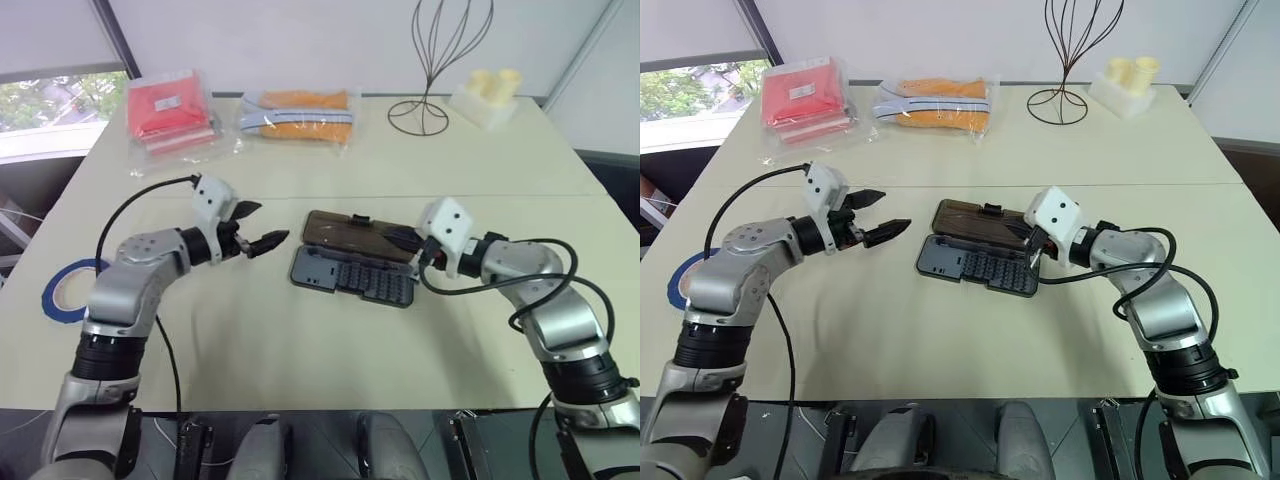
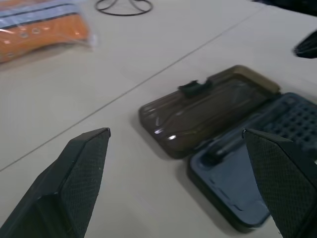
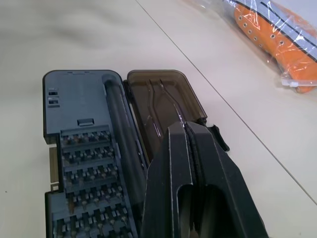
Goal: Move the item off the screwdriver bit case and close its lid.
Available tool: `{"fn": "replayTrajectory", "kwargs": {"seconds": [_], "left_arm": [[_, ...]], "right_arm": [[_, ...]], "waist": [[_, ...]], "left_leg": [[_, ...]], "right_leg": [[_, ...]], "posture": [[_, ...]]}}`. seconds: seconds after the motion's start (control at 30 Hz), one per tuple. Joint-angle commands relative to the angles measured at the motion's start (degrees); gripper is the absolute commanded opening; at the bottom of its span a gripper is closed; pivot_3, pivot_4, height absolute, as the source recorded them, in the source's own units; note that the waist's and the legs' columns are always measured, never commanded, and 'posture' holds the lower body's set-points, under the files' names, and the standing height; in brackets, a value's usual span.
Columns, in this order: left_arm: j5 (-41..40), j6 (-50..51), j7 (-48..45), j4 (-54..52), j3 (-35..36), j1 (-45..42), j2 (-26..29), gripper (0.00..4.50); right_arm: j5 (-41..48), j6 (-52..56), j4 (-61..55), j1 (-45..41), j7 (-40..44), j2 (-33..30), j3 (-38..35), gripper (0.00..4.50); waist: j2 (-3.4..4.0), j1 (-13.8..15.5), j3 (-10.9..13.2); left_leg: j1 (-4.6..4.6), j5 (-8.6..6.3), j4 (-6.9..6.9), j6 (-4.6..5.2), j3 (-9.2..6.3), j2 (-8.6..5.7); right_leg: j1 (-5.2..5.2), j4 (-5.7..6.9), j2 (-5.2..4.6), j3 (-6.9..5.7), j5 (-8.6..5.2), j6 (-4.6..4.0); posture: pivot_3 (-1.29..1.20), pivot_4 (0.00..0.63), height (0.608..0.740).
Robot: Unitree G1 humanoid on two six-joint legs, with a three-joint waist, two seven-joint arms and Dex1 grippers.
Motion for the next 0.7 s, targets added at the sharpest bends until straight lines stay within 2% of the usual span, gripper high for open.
{"fn": "replayTrajectory", "kwargs": {"seconds": [0.03, 0.23, 0.33, 0.5, 0.53, 0.7], "left_arm": [[-0.24, -0.55, -1.47, -0.37, 0.41, -1.45, 1.29, 4.44], [-0.54, -0.98, -2.79, 0.58, -0.15, -1.83, 1.01, 4.44], [-1.21, -1.24, -4.10, 1.05, -0.37, -2.02, 0.79, 3.08], [-1.44, -1.15, -7.01, 1.64, -1.65, -2.56, 0.65, 0.37], [-1.28, -1.33, -7.62, 1.79, -1.96, -2.58, 0.60, 0.08], [-0.17, -1.84, -9.73, 2.83, -3.80, -2.73, 0.76, 0.08]], "right_arm": [[0.23, -1.26, -1.78, -0.28, -0.21, -0.68, -2.07, 0.00], [0.18, -1.28, -1.74, -0.41, -0.24, -0.81, -2.23, 0.00], [0.24, -1.24, -1.78, -0.49, -0.05, -1.04, -2.32, 0.00], [1.06, -1.03, -1.49, -1.20, 1.17, -2.18, -2.85, 0.00], [1.23, -0.88, -1.34, -1.49, 1.34, -2.24, -2.98, 0.00], [1.92, 0.57, -0.93, -2.97, 1.66, -2.22, -3.36, 0.00]], "waist": [[0.00, 0.00, 0.00], [0.00, 0.00, 0.00], [0.00, 0.00, 0.00], [0.00, 0.01, 0.00], [0.00, 0.01, 0.00], [0.01, -0.01, 0.00]], "left_leg": [[0.00, 0.00, 0.00, 0.00, 0.00, 0.00], [0.00, -0.02, 0.00, 0.04, 0.00, 0.00], [0.00, -0.04, 0.00, 0.07, 0.00, 0.00], [-0.01, -0.06, 0.01, 0.11, 0.00, 0.00], [-0.01, -0.06, 0.01, 0.12, 0.01, 0.00], [0.00, -0.07, 0.01, 0.14, 0.01, 0.00]], "right_leg": [[0.00, 0.00, 0.00, 0.00, 0.00, 0.00], [0.00, 0.00, 0.00, 0.00, 0.00, 0.00], [0.00, 0.00, 0.01, 0.00, 0.00, 0.00], [0.01, 0.00, 0.01, 0.00, 0.00, 0.00], [0.01, 0.00, 0.01, 0.00, 0.00, 0.00], [0.01, 0.00, 0.01, 0.00, 0.00, 0.00]], "posture": [[0.00, 0.150, 0.740], [0.00, 0.150, 0.740], [0.00, 0.150, 0.740], [0.00, 0.150, 0.740], [0.00, 0.150, 0.740], [0.00, 0.150, 0.740]]}}
